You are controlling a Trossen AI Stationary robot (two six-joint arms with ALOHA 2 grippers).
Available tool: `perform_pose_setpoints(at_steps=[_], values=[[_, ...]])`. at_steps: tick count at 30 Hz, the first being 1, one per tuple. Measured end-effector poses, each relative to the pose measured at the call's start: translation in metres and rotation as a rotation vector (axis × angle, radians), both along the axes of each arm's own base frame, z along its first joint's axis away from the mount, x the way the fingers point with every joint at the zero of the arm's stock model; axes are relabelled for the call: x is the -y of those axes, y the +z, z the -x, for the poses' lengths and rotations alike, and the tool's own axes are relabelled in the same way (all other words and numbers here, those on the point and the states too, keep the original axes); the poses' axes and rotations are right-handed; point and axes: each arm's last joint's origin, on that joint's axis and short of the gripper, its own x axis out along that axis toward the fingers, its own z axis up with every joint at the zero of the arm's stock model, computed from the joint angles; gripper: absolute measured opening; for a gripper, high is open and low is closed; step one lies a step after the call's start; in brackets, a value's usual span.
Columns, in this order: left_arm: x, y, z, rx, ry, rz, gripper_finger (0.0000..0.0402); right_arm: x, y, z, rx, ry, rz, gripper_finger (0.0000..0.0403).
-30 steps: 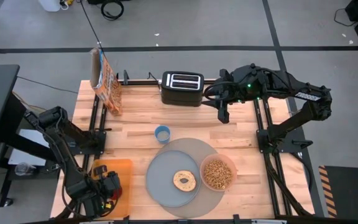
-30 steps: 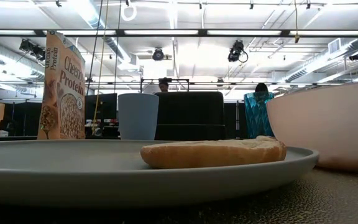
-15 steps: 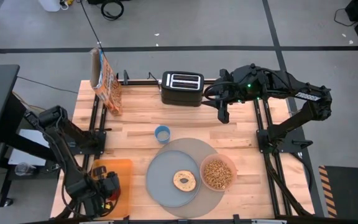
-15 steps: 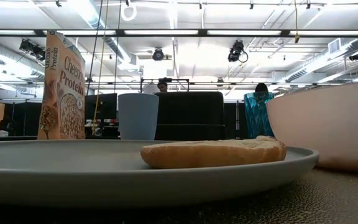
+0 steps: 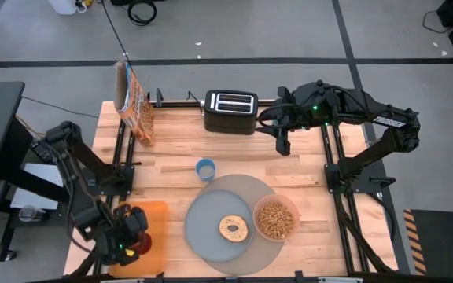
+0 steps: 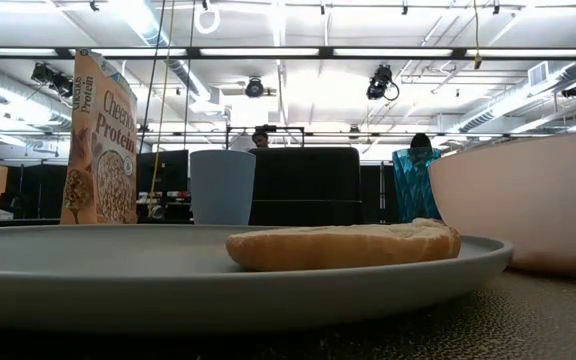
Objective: Arrange a breakfast setting
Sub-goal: Put the red apple from the orange bin on the gray plate
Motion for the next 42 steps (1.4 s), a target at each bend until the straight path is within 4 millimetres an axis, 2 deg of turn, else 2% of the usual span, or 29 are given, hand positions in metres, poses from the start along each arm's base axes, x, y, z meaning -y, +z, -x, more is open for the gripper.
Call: perform_pose_setpoints(at_steps=[5, 10, 25, 31, 37, 42], values=[[-0.02, 0.015, -0.012, 0.095, 0.077, 0.031, 0.0021, 0.0, 0.0, 0.0, -0.001, 0.003, 0.006, 0.0142], [-0.036, 0.021, -0.035, 0.2, 0.093, 0.015, 0.0021, 0.0, 0.0, 0.0, -0.002, 0.004, 0.006, 0.0142], [-0.089, 0.024, -0.107, 0.382, 0.05, -0.077, 0.0021, 0.0, 0.0, 0.0, -0.005, 0.016, 0.006, 0.0142], [-0.096, 0.009, -0.137, 0.375, 0.005, -0.037, 0.0021, 0.001, -0.002, 0.001, -0.027, 0.016, 0.005, 0.0142], [-0.085, -0.017, -0.162, 0.342, -0.041, 0.004, 0.0021, 0.003, -0.003, 0.001, -0.034, 0.017, 0.013, 0.0142], [-0.076, -0.038, -0.176, 0.309, -0.039, 0.007, 0.0021, 0.002, -0.003, 0.001, -0.036, 0.031, 0.018, 0.0142]])
